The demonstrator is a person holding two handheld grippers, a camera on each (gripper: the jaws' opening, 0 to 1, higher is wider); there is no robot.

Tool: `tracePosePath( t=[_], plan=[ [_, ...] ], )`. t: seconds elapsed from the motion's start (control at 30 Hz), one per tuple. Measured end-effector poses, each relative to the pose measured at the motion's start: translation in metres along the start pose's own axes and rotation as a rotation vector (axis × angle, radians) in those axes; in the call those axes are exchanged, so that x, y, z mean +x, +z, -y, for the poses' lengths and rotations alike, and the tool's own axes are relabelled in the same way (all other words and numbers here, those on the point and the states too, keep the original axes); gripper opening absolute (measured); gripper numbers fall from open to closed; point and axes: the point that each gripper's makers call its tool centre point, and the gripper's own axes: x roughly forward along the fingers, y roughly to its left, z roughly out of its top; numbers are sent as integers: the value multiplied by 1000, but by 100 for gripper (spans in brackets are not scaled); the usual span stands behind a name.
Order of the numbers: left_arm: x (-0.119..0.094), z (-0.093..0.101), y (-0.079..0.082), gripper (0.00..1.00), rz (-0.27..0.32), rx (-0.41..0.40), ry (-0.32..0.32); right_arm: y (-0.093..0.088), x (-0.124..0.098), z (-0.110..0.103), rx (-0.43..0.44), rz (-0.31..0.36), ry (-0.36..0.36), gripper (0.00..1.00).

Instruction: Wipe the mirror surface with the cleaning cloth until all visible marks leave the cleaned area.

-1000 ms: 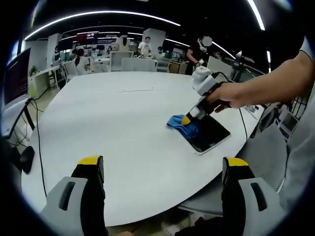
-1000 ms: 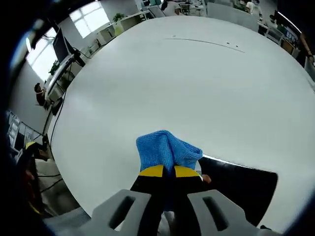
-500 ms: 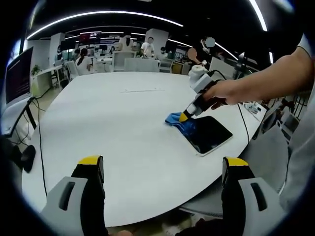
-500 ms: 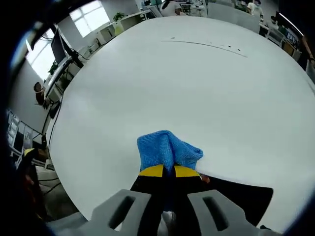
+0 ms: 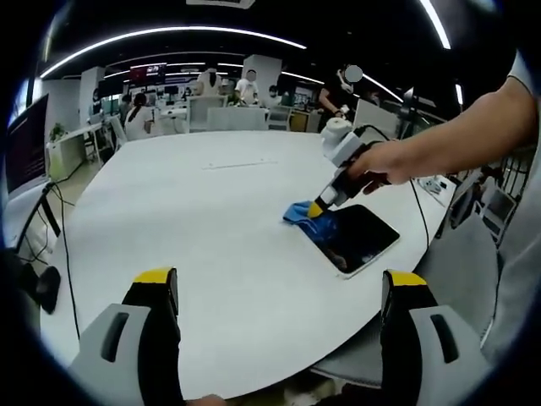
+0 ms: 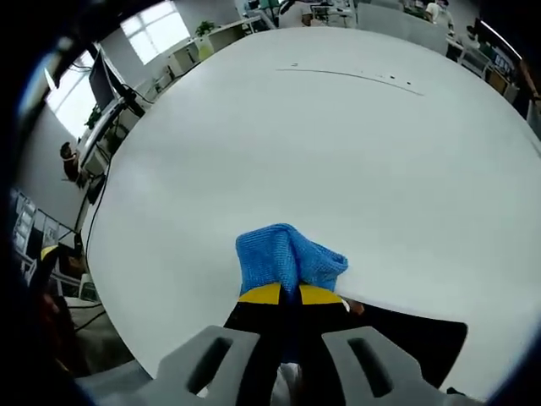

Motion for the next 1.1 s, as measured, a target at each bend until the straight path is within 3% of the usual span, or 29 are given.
tracePosePath(
  t=[0.57,1.1],
  plan=[
    [5,2,3,99,-2,19,-15,-10,-7,33,40,-2,-44,0],
    [1,0,3,99,-11,31,-16,-15,-13,33,33,0,-67,0]
  ],
)
